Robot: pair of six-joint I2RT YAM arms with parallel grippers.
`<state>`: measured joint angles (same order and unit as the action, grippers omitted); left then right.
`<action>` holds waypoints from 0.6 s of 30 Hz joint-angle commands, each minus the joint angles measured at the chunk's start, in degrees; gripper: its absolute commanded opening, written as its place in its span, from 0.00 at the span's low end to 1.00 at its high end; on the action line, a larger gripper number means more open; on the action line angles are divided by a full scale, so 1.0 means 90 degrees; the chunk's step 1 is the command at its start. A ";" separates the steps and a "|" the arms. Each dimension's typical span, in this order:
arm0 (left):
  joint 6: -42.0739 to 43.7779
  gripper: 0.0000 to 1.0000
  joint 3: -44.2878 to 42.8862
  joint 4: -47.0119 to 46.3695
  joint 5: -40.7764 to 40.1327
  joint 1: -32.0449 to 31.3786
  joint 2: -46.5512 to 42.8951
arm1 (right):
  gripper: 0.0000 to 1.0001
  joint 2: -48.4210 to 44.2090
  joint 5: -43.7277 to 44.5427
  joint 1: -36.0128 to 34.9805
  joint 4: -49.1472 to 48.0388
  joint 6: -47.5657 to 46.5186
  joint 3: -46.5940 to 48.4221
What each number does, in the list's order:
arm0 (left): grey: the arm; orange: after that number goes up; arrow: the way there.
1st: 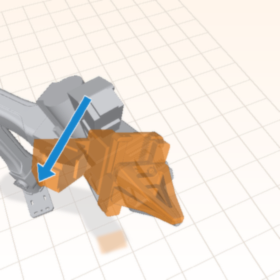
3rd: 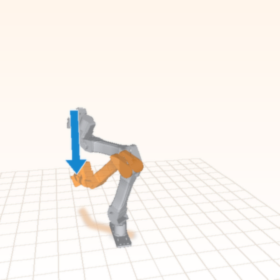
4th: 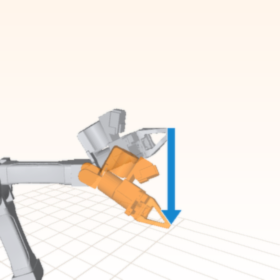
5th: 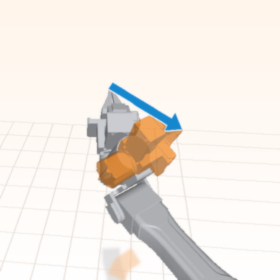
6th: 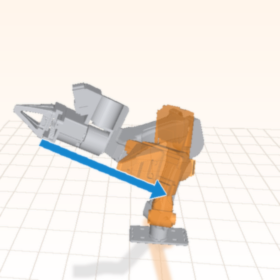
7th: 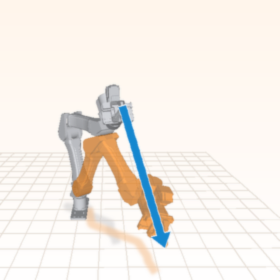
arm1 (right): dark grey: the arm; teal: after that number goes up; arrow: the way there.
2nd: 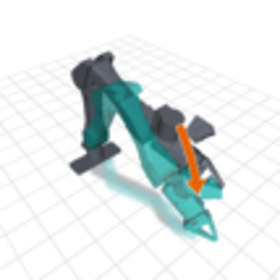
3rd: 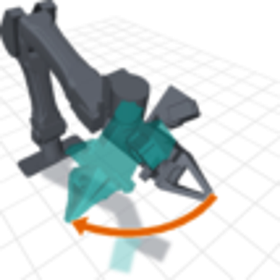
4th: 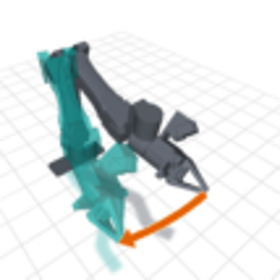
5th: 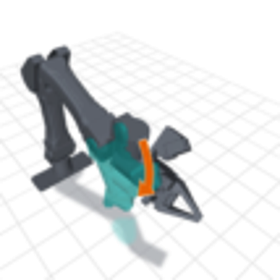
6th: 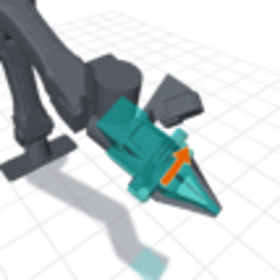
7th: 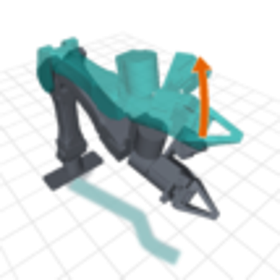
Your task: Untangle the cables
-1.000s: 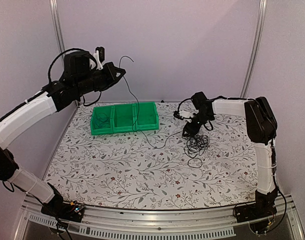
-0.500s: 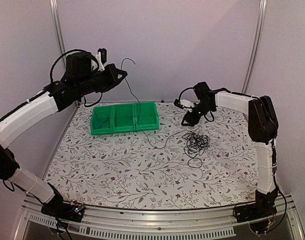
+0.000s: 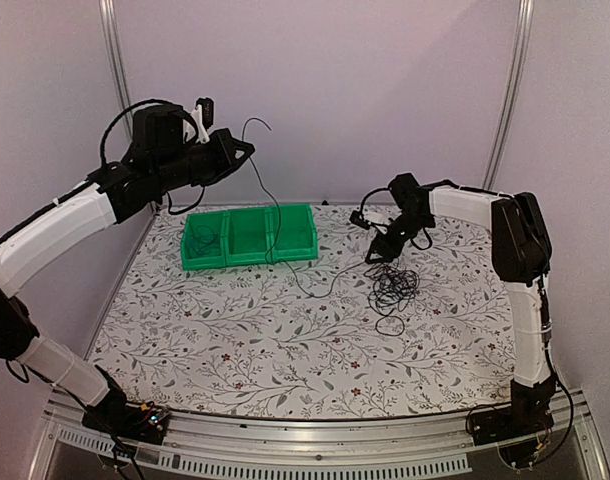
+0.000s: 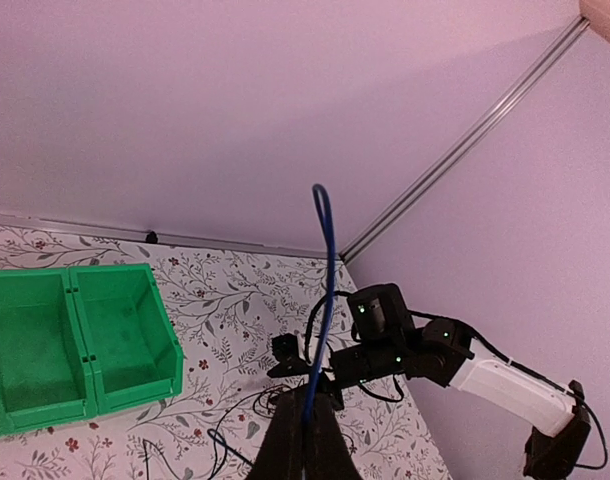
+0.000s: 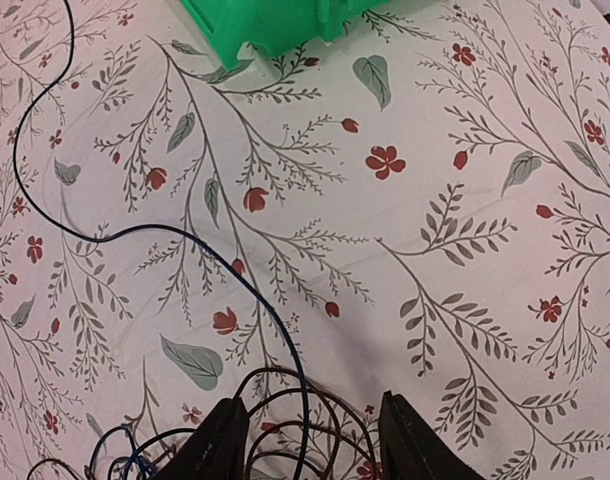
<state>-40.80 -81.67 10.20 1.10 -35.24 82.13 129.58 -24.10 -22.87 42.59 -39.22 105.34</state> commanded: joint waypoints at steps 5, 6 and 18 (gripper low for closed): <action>-0.0005 0.00 0.0006 -0.0027 0.0081 0.0010 0.0078 | 0.43 0.0293 0.0010 -0.0010 0.0215 -0.0027 0.0087; -0.0016 0.00 0.0005 -0.0029 0.0085 0.0010 0.0089 | 0.43 0.0303 0.0036 -0.0013 0.0223 -0.0018 0.0092; 0.0058 0.00 -0.0032 -0.0106 0.0305 0.0016 0.0327 | 0.16 0.0013 -0.0413 -0.0009 0.0223 0.0056 0.0200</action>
<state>-40.84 -81.67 10.17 2.39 -35.24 83.94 132.40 -24.77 -22.85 44.60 -38.92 105.56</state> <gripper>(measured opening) 0.018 0.191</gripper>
